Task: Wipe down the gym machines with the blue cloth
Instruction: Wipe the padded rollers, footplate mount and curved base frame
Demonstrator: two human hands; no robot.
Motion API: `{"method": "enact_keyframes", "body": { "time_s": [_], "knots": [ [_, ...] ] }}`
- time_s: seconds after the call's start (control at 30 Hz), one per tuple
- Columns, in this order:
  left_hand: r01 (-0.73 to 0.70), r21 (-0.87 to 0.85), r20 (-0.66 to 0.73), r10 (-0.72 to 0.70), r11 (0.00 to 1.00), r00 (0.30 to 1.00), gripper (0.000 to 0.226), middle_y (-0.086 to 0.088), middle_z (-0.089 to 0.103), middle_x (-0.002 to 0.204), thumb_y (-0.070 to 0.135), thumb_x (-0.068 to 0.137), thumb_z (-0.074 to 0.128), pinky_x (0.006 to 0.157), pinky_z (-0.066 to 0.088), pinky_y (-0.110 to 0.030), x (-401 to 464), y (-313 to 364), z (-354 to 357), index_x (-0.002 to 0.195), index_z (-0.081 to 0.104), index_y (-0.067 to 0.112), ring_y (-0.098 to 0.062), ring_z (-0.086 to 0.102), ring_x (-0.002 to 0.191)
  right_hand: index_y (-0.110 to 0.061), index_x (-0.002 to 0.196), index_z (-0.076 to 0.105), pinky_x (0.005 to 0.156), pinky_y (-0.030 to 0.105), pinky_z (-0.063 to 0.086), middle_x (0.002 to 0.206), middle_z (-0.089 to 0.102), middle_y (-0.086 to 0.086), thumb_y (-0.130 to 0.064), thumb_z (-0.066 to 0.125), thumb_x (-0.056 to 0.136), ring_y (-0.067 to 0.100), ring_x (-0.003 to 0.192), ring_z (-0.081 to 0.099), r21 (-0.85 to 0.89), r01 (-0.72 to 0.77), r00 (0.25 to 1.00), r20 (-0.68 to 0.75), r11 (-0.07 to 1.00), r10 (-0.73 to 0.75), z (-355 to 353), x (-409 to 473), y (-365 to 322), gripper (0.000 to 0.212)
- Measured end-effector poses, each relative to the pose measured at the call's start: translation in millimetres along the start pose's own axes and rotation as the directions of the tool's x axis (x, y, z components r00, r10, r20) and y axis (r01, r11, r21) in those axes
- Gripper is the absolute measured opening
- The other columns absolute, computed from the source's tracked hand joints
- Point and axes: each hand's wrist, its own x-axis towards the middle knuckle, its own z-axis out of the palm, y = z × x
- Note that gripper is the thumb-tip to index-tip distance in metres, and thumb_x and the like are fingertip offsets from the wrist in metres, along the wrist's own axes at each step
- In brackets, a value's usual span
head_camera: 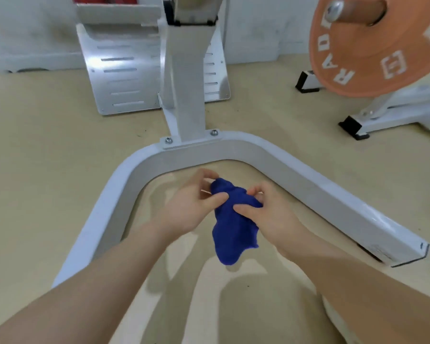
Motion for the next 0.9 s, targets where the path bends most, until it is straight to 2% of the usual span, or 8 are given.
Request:
{"method": "enact_keyframes", "body": {
  "time_s": [0.2, 0.4, 0.43, 0.5, 0.57, 0.63, 0.8, 0.9],
  "knots": [
    [-0.022, -0.021, 0.112, 0.024, 1.0, 0.993, 0.011, -0.006, 0.064, 0.09, 0.026, 0.079, 0.066, 0.086, 0.048, -0.039, -33, 47, 4, 0.085, 0.057, 0.027, -0.022, 0.061, 0.087, -0.031, 0.084, 0.062, 0.079, 0.039, 0.052, 0.098, 0.067, 0.003, -0.007, 0.059, 0.086, 0.023, 0.09, 0.064, -0.163, -0.05, 0.999, -0.019, 0.985, 0.047, -46, -52, -49, 0.023],
    [-0.052, 0.134, 0.033, 0.048, 0.99, 0.998, 0.018, 0.001, 0.057, 0.076, 0.019, 0.083, 0.065, 0.061, 0.038, -0.015, -43, 81, 6, 0.073, 0.049, 0.02, -0.012, 0.049, 0.069, -0.005, 0.113, 0.055, 0.084, 0.037, 0.05, 0.105, 0.062, 0.017, -0.013, 0.063, 0.084, 0.03, 0.098, 0.06, -0.358, -0.035, 0.999, -0.009, 0.933, 0.034, -74, -54, -63, 0.031],
    [-0.062, 0.158, 0.022, 0.059, 0.986, 0.998, 0.019, 0.003, 0.056, 0.08, 0.02, 0.083, 0.065, 0.064, 0.038, -0.016, -43, 86, 9, 0.072, 0.049, 0.02, -0.012, 0.05, 0.073, 0.001, 0.1, 0.058, 0.077, 0.035, 0.048, 0.103, 0.06, 0.026, -0.013, 0.064, 0.083, 0.033, 0.088, 0.059, -0.4, -0.049, 0.999, -0.001, 0.915, 0.053, -81, -53, -62, 0.023],
    [-0.088, 0.188, 0.003, 0.089, 0.978, 0.996, 0.021, 0.009, 0.054, 0.102, 0.022, 0.083, 0.066, 0.078, 0.038, -0.02, -44, 98, 13, 0.07, 0.05, 0.021, -0.011, 0.053, 0.09, -0.002, 0.078, 0.055, 0.062, 0.03, 0.04, 0.08, 0.052, 0.019, -0.009, 0.063, 0.081, 0.027, 0.07, 0.048, -0.371, -0.068, 0.996, 0.024, 0.926, 0.083, -98, -54, -61, 0.011],
    [-0.107, 0.213, -0.011, 0.112, 0.971, 0.994, 0.019, 0.019, 0.046, 0.124, 0.021, 0.084, 0.065, 0.083, 0.036, -0.013, -48, 116, 17, 0.071, 0.052, 0.016, -0.006, 0.05, 0.102, -0.006, 0.08, 0.059, 0.063, 0.03, 0.043, 0.08, 0.058, 0.014, -0.005, 0.062, 0.081, 0.025, 0.07, 0.051, -0.263, -0.06, 0.996, 0.042, 0.963, 0.074, -119, -56, -65, 0.004],
    [-0.095, 0.204, 0.003, 0.096, 0.974, 0.995, 0.018, 0.022, 0.047, 0.128, 0.019, 0.085, 0.063, 0.072, 0.036, -0.002, -51, 138, 20, 0.073, 0.051, 0.011, 0.001, 0.053, 0.097, -0.013, 0.084, 0.06, 0.068, 0.031, 0.046, 0.085, 0.061, 0.009, -0.002, 0.057, 0.084, 0.022, 0.076, 0.055, -0.218, -0.009, 0.996, 0.081, 0.976, 0.027, -139, -64, -77, 0.011],
    [0.051, 0.028, 0.1, -0.053, 0.998, 0.994, 0.022, 0.003, 0.06, 0.076, 0.018, 0.091, 0.056, 0.063, 0.044, -0.018, -60, 214, 36, 0.074, 0.042, 0.014, -0.007, 0.054, 0.062, -0.016, 0.083, 0.048, 0.07, 0.023, 0.04, 0.08, 0.051, -0.002, -0.001, 0.042, 0.092, 0.012, 0.074, 0.048, -0.069, -0.007, 0.983, 0.185, 0.998, 0.02, -188, -96, -136, 0.018],
    [0.128, -0.015, 0.181, -0.123, 0.992, 0.976, 0.015, -0.003, 0.061, 0.076, 0.02, 0.093, 0.052, 0.058, 0.044, -0.02, -69, 275, 44, 0.085, 0.041, 0.014, -0.013, 0.056, 0.061, -0.016, 0.076, 0.046, 0.063, 0.026, 0.041, 0.073, 0.049, 0.001, -0.003, 0.041, 0.093, 0.014, 0.065, 0.046, -0.07, -0.066, 0.988, 0.133, 0.995, 0.075, -226, -117, -176, 0.022]
  ]
}}
